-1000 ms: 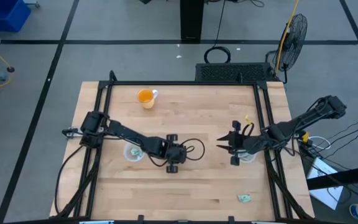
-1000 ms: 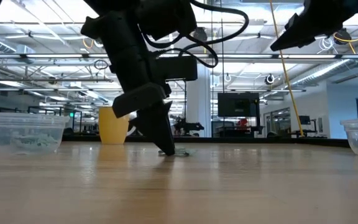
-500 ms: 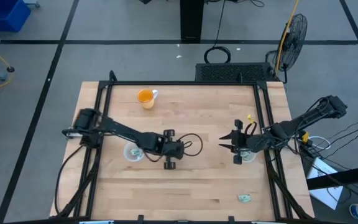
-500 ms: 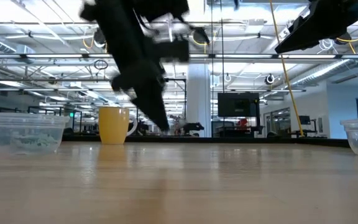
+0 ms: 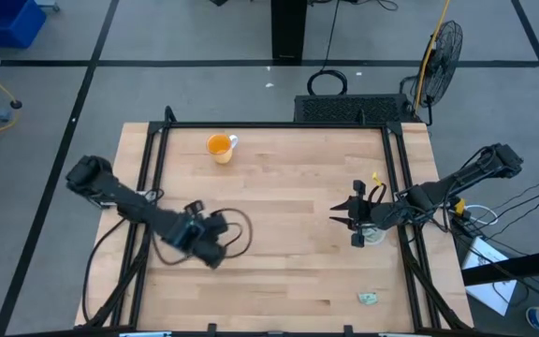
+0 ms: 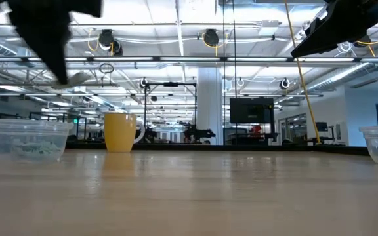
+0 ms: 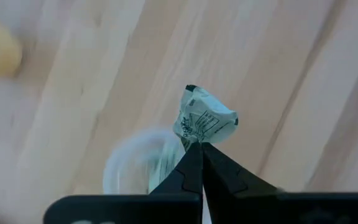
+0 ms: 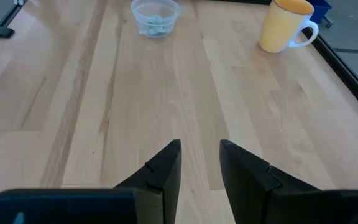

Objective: Pick and place items into bin
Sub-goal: Put the stevia packet into the left transparent bin, then put the stevia packet into the right transparent bin

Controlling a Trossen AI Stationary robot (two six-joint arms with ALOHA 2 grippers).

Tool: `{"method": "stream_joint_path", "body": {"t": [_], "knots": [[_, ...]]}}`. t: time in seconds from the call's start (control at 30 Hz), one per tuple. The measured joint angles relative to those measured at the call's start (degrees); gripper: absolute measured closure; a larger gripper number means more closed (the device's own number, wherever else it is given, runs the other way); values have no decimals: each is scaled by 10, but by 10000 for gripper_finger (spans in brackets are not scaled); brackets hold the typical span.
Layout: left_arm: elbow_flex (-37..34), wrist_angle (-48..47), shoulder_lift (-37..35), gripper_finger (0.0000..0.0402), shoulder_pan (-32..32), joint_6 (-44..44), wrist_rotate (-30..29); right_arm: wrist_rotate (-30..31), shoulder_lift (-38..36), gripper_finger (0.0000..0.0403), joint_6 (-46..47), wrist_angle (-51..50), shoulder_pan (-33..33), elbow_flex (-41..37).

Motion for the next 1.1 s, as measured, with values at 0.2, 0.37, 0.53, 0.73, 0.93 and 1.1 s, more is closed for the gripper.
{"method": "stream_joint_path", "body": {"t": [0.2,0.37,0.53,0.73,0.93,1.1], "knots": [[-90,-19,-3,392,-61,-167,-4,0,0,301,0,1,0,0],[-136,9,-3,397,-69,-218,22,0,0,311,15,3,0,0],[-138,17,-4,367,-64,-177,22,0,0,321,15,3,0,0],[-138,18,-4,329,-47,-172,40,0,0,328,15,10,0,-3],[-135,17,-4,298,-37,-146,26,-4,0,317,9,67,0,-28],[-104,13,-4,289,-24,-119,9,-118,0,291,2,85,10,-16]]}}
